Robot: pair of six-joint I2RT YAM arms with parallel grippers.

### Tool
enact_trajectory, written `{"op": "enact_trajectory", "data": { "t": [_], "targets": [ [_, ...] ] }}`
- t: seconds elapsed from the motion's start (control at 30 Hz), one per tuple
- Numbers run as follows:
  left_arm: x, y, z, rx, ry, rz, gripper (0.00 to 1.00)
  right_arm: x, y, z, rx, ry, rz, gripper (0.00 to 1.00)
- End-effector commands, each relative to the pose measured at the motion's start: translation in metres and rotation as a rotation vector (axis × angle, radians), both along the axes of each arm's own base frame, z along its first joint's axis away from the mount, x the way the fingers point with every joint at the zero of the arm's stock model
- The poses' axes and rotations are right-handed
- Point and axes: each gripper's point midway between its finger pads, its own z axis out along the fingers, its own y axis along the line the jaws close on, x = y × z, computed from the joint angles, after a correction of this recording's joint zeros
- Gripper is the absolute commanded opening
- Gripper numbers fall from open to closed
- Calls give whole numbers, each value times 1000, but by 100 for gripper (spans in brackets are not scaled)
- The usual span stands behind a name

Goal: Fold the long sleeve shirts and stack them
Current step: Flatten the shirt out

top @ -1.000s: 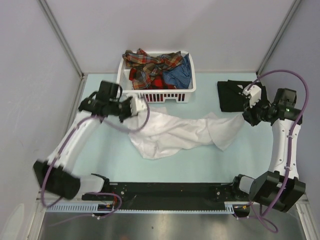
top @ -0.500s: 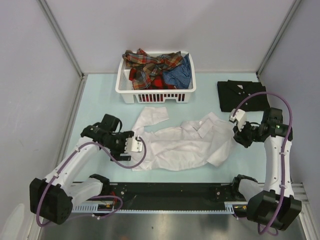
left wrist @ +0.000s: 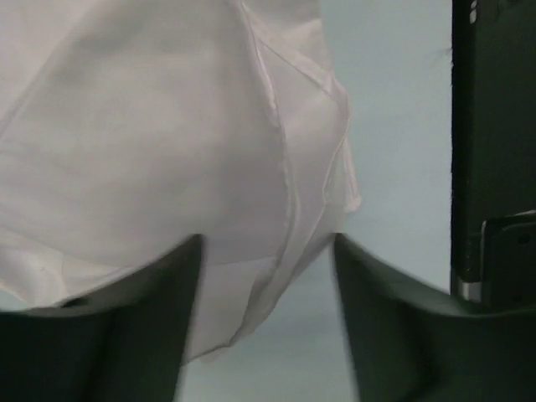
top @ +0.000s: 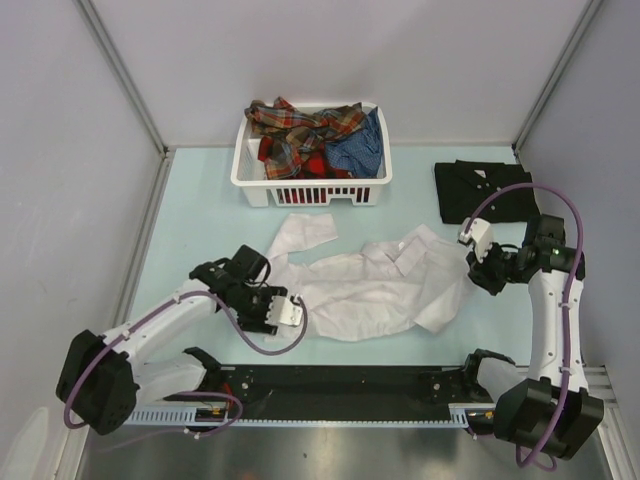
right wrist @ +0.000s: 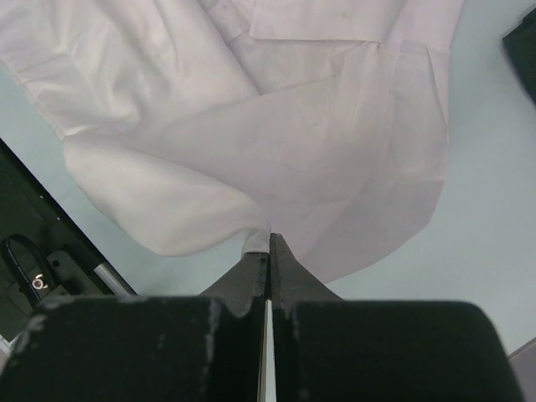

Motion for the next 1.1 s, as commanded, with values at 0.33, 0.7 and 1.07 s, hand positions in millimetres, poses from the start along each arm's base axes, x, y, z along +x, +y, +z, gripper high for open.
{"op": "enact_trajectory", "data": {
  "t": [0.33,0.7,1.07],
  "targets": [
    [187,81,68,-196,13,851,47,26,-2,38,47,-81,-41,0],
    [5,-19,33,-84,-50,118,71,39,2,45,107,-97,-99,0],
    [-25,-21,-47,165,-42,31,66,46,-1,51,110,-109,-135,0]
  ]
}}
